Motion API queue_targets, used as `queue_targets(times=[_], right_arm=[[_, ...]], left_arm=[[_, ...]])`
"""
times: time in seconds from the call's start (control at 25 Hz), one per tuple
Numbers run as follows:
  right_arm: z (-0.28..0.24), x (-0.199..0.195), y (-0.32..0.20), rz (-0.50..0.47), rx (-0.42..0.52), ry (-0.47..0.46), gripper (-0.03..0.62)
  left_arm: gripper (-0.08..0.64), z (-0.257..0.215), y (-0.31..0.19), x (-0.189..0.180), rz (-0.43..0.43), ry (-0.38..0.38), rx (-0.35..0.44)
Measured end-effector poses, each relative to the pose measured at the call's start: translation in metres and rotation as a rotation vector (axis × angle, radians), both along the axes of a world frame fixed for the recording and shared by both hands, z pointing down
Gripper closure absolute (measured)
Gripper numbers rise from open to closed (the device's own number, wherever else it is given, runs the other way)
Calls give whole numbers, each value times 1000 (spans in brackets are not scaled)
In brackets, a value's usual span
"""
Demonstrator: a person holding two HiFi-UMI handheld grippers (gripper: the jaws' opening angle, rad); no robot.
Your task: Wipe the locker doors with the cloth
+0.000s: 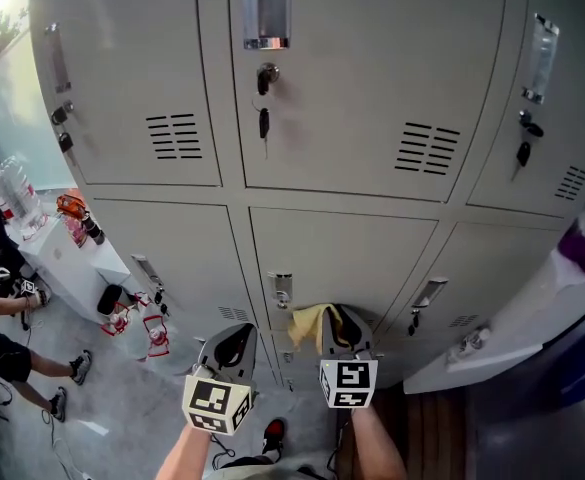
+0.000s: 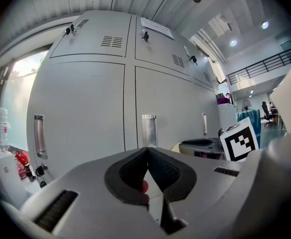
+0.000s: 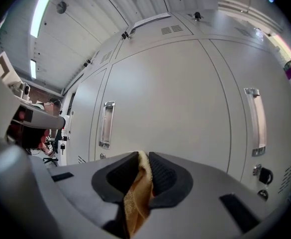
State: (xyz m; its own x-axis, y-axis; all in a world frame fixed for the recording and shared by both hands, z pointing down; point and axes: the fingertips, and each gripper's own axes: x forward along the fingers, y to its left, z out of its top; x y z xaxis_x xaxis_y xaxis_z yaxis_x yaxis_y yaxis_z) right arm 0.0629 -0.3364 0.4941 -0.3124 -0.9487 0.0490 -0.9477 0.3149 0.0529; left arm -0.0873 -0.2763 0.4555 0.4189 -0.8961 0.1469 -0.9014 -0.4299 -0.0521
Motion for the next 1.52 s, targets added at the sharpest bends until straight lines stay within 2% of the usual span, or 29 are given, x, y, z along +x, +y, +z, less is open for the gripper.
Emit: queue_targets(times=[0.84,1.16,1.52], right_arm=[[0,117,10,260,-14,-17,520],[0,120,12,277,-15,-15,520],[-24,103,44,233,30,7,520]], left_arm=[[540,-1,-8,45,138,3,-3],[540,-1,-6,42,141,5,-1],[540,-8,10,45,147,14,14]])
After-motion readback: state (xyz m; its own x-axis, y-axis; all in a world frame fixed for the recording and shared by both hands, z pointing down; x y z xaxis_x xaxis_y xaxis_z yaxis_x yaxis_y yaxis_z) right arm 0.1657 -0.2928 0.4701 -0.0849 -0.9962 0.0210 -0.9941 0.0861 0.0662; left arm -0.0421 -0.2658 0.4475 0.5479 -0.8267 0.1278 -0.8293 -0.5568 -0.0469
